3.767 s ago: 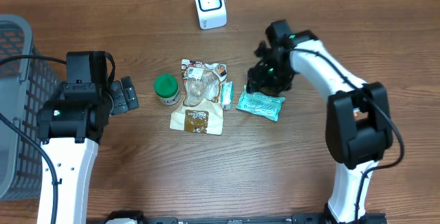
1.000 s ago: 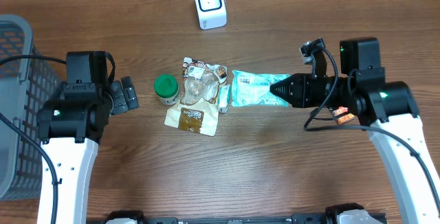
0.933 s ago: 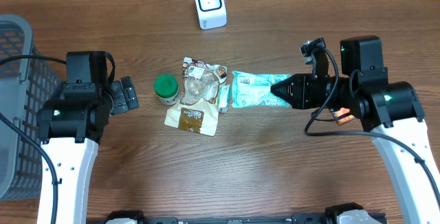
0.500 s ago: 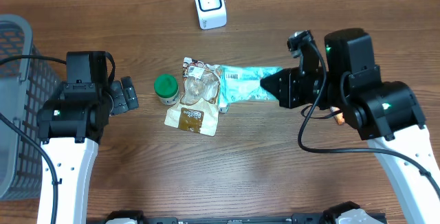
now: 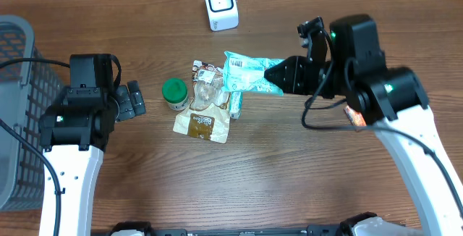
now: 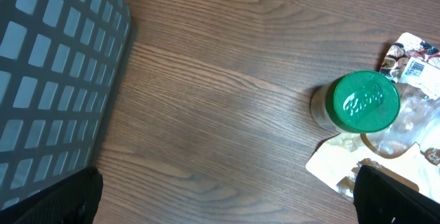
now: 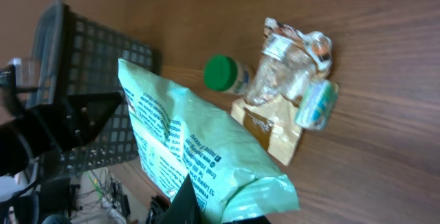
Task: Scan the item barcode
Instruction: 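Hold the green pack in front of the white scanner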
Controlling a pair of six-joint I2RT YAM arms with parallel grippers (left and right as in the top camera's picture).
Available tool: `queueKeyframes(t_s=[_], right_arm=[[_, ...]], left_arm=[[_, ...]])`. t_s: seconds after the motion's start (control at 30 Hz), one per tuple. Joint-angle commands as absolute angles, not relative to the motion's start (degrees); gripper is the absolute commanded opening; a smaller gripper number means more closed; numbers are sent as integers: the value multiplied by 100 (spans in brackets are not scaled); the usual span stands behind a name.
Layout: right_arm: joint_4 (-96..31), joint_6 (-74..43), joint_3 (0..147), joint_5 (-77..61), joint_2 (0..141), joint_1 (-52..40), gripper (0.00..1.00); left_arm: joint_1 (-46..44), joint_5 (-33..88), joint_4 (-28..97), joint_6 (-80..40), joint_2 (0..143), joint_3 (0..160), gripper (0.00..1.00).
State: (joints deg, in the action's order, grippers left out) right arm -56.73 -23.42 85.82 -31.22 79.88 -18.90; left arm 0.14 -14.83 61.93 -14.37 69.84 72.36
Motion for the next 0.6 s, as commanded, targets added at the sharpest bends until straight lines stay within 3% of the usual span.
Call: queueKeyframes(t_s=[0.0,0.27,0.57], right_arm=[[-6250,-2088,9902,-2565,8560,-1964,4],[-7363,-1603,12903,30,10582,-2554,4],[-4766,-145,13078,3378,12066,-3122,4]], left_arm=[[36,-1542,6187,-1328,7002,7247,100],[36,-1542,6189,-1328,7002,7247,99],[36,-1542,6189,-1328,7002,7247,99]])
